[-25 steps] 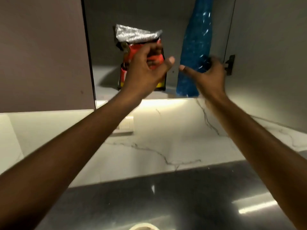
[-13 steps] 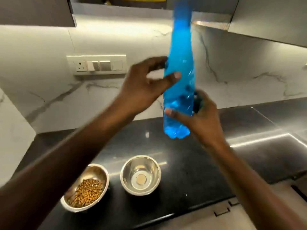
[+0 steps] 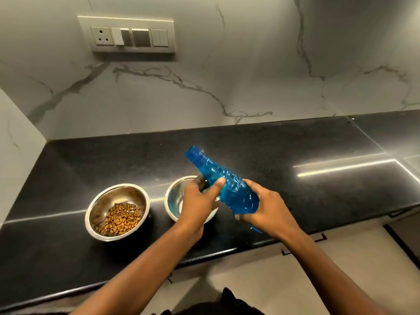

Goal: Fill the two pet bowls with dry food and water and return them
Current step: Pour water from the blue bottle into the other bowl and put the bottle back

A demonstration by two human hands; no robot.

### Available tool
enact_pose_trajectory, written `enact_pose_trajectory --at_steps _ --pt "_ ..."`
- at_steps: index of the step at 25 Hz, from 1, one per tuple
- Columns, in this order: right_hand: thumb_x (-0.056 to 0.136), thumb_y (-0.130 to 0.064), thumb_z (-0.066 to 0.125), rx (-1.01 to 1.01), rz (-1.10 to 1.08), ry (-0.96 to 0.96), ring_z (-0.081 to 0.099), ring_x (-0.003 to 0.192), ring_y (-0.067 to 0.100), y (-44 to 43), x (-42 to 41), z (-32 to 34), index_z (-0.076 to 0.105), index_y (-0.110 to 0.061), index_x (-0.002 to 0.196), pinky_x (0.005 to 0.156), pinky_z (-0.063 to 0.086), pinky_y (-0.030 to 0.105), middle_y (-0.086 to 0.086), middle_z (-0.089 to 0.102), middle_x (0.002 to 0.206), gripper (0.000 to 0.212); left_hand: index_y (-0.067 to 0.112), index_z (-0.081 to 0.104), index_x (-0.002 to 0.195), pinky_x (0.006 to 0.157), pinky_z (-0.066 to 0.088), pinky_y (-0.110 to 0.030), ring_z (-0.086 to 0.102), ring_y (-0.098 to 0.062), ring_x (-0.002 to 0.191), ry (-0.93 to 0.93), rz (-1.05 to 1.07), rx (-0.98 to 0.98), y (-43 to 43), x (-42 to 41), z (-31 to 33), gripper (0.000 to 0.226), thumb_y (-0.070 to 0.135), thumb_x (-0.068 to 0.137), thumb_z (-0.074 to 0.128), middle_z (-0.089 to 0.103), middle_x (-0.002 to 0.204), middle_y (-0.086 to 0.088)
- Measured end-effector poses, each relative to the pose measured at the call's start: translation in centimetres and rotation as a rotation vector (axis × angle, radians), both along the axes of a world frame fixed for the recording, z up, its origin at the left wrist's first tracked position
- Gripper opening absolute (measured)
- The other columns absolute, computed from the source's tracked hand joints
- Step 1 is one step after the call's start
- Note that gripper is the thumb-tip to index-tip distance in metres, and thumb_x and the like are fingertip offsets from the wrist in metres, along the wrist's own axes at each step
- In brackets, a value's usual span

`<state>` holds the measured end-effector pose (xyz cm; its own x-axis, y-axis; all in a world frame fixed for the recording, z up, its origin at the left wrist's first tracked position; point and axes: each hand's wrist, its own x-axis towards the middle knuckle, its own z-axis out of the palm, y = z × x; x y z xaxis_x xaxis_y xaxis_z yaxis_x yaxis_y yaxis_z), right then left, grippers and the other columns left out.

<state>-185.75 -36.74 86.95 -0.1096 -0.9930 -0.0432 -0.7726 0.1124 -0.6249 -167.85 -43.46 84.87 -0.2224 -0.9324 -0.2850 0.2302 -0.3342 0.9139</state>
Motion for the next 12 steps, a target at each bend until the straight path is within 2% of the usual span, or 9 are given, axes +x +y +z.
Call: enact_pose_trajectory --at_steps 3,7,12 --pt "0.061 -0.043 0.089 0.114 0.050 0.165 0.074 0.109 0.006 0.4 -1.3 -0.6 0.052 -0.041 0.148 0.096 0.062 0.037 -0.013 0.076 0.124 0.094 0.012 0.066 0.130 0.084 0.065 -0.036 0.077 -0.028 0.114 0.140 0.029 0.177 1.6 -1.0 -2.4 0.032 0.021 0.099 0.072 0.080 0.123 -0.008" --pt "0.071 -0.043 0.084 0.198 0.078 0.308 0.075 0.110 0.011 1.0 -2.1 -0.6 0.055 -0.039 0.146 0.093 0.063 0.036 -0.012 0.078 0.125 0.081 0.009 0.064 0.131 0.085 0.064 -0.038 0.078 -0.027 0.102 0.201 0.016 0.360 2.5 -2.1 -4.4 0.033 0.021 0.101 0.070 0.081 0.116 -0.011" --pt "0.074 -0.039 0.087 0.266 0.077 0.389 0.075 0.111 0.016 1.5 -2.5 -0.6 0.056 -0.036 0.145 0.093 0.063 0.038 -0.007 0.077 0.127 0.078 0.008 0.065 0.132 0.087 0.064 -0.041 0.076 -0.032 0.109 0.267 0.002 0.466 2.9 -2.8 -5.8 0.034 0.020 0.100 0.071 0.081 0.114 -0.011"
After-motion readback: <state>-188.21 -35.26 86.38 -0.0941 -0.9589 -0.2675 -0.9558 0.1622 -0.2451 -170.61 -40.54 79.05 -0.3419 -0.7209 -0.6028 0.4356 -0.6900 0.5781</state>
